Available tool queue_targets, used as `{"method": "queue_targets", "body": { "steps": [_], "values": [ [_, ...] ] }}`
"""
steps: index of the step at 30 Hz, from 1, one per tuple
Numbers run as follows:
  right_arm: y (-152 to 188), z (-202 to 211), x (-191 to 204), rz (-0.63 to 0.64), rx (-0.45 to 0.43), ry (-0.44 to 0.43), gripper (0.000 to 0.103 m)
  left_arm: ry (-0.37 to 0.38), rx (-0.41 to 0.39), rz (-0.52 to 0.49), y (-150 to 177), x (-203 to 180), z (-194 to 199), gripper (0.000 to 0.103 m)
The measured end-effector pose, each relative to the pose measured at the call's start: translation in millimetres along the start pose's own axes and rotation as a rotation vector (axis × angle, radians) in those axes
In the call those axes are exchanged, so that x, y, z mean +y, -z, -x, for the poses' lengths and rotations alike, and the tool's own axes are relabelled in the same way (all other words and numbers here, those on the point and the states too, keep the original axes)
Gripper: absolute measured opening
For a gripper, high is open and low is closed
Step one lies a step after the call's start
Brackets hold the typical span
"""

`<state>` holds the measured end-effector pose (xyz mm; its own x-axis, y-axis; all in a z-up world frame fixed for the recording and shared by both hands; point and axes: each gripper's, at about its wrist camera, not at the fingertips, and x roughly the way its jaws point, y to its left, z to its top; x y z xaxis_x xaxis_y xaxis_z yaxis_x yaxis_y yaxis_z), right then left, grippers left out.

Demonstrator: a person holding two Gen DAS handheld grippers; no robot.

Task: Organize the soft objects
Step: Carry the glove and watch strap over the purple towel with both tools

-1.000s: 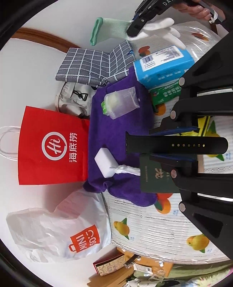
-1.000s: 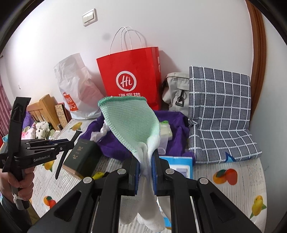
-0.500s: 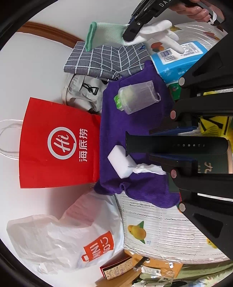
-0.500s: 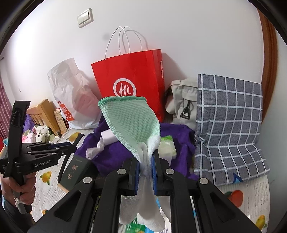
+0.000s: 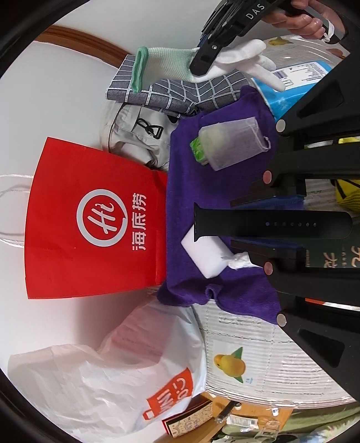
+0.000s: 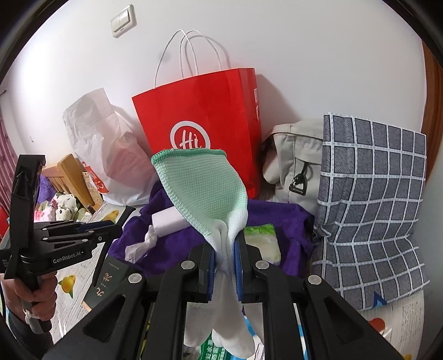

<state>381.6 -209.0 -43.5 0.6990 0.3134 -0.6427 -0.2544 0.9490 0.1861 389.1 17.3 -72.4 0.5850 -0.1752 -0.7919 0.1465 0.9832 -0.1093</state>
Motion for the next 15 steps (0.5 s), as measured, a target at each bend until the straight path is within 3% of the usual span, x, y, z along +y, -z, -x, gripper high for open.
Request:
{"method": "queue_targets", "body": {
  "steps": [15],
  "values": [
    [-22, -56, -12, -0.032, 0.035, -0.048, 0.012, 0.045, 0.032, 0.028, -21, 2, -47, 0.020]
  ]
}}
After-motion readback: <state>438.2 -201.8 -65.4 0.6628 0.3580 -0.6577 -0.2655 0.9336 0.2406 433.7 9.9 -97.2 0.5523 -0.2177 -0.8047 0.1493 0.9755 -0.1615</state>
